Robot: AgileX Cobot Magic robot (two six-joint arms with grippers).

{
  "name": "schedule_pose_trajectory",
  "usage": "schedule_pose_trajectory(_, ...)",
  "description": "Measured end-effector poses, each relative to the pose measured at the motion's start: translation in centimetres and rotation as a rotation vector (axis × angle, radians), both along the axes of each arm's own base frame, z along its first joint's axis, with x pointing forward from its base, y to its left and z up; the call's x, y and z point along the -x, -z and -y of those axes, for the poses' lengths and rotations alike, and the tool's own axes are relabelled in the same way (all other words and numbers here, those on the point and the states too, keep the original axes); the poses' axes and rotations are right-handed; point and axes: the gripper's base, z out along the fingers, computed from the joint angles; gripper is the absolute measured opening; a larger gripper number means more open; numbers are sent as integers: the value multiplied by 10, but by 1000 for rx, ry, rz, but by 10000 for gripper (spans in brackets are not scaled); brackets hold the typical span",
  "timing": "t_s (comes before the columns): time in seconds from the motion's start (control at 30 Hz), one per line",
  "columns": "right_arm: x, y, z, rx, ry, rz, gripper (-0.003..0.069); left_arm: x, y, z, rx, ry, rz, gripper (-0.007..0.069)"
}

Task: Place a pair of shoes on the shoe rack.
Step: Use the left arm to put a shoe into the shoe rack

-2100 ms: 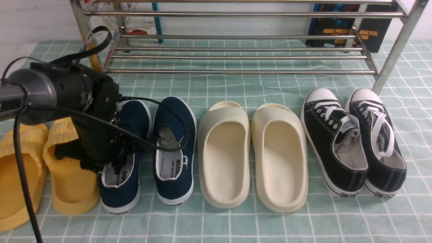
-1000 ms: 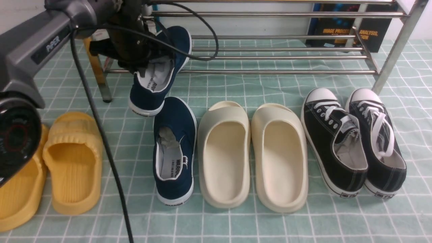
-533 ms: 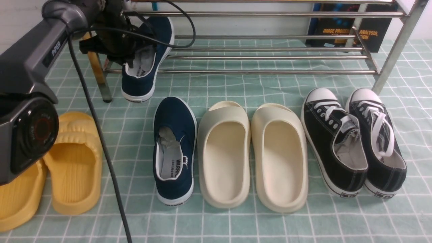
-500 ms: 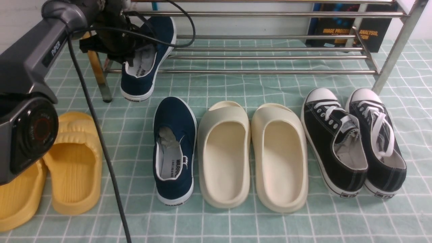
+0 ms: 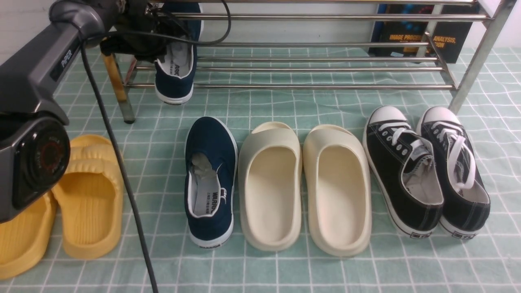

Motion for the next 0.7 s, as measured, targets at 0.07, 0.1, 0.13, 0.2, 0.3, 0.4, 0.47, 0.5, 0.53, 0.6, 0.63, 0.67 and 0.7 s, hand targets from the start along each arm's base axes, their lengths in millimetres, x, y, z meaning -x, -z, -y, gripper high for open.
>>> schedule_pose_trajectory(0.07, 0, 0, 0, 0, 0, 0, 238, -1, -1, 0, -3, 5, 10, 10)
schedule_pose_trajectory(0.1, 0, 0, 0, 0, 0, 0, 238, -1, -1, 0, -9, 12, 13, 11)
schedule_pose_trajectory(0.13, 0, 0, 0, 0, 0, 0, 238, -1, -1, 0, -12, 16, 13, 17)
schedule_pose_trajectory(0.2, 0, 0, 0, 0, 0, 0, 238, -1, -1, 0, -13, 19, 12, 41)
schedule_pose_trajectory(0.3, 0, 0, 0, 0, 0, 0, 238, -1, -1, 1, -12, 23, 11, 101)
schedule_pose_trajectory(0.4, 0, 0, 0, 0, 0, 0, 238, -1, -1, 1, -11, 23, 15, 251)
schedule_pose_trajectory(0.47, 0, 0, 0, 0, 0, 0, 238, -1, -1, 1, -8, 23, 14, 325)
schedule_pose_trajectory(0.5, 0, 0, 0, 0, 0, 0, 238, -1, -1, 1, -8, 23, 13, 356)
schedule_pose_trajectory(0.53, 0, 0, 0, 0, 0, 0, 238, -1, -1, 1, -8, 23, 12, 375)
schedule_pose_trajectory(0.6, 0, 0, 0, 0, 0, 0, 238, 0, -2, 1, -6, 23, 8, 400)
schedule_pose_trajectory(0.63, 0, 0, 0, 0, 0, 0, 238, 2, -6, 1, -5, 22, 9, 407)
schedule_pose_trajectory(0.67, 0, 0, 0, 0, 0, 0, 238, 4, -9, 0, -4, 22, 4, 407)
schedule_pose_trajectory(0.7, 0, 0, 0, 0, 0, 0, 238, 5, -11, 0, -2, 22, 7, 405)
